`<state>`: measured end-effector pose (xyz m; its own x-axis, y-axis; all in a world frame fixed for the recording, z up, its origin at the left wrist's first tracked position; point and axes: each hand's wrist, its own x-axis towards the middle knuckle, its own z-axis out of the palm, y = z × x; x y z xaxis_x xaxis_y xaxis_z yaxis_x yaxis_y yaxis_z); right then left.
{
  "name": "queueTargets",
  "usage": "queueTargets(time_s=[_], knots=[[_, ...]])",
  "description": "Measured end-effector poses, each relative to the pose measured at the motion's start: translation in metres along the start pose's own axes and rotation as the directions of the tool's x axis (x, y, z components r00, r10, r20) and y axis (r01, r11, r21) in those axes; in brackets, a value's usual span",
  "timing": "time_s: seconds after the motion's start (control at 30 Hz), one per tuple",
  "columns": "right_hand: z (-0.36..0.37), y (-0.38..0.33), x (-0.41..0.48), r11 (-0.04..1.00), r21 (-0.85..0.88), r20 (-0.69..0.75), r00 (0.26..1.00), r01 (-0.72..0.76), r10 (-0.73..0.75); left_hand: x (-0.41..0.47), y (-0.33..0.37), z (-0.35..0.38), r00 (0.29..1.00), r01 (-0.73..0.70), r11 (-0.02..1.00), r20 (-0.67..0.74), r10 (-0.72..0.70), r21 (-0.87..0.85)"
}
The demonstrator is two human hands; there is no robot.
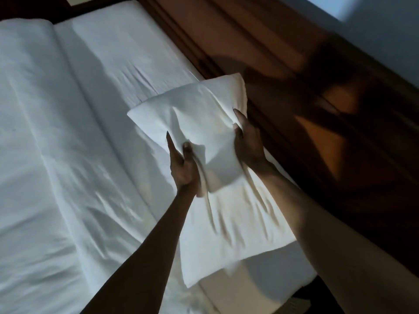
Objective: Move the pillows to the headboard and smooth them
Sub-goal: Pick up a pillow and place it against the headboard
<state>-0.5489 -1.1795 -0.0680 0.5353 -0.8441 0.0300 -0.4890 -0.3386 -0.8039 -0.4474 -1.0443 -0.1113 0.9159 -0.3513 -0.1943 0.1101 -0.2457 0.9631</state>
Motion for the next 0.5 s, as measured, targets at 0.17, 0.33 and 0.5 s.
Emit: queueTargets(time_s=[0.17,0.33,0.5], knots=[[-0.012,0.059,0.054,0.992,-0.119,0.195,0.981,0.029,-0.005,0.009,-0.048,0.047,0.983,0.042,0.998,0.177,-0.048,0.038],[-0.011,0.141,0.026,0.914,-0.394,0.195,0.964,-0.094,0.183,0.020,-0.061,0.056,0.999,-0.001,0.892,0.041,-0.020,0.452],[0.005,0.165,-0.012,0.855,-0.511,0.015,0.993,-0.090,0.113,0.038,-0.029,0.107,0.780,-0.624,0.555,0.472,0.411,0.550]])
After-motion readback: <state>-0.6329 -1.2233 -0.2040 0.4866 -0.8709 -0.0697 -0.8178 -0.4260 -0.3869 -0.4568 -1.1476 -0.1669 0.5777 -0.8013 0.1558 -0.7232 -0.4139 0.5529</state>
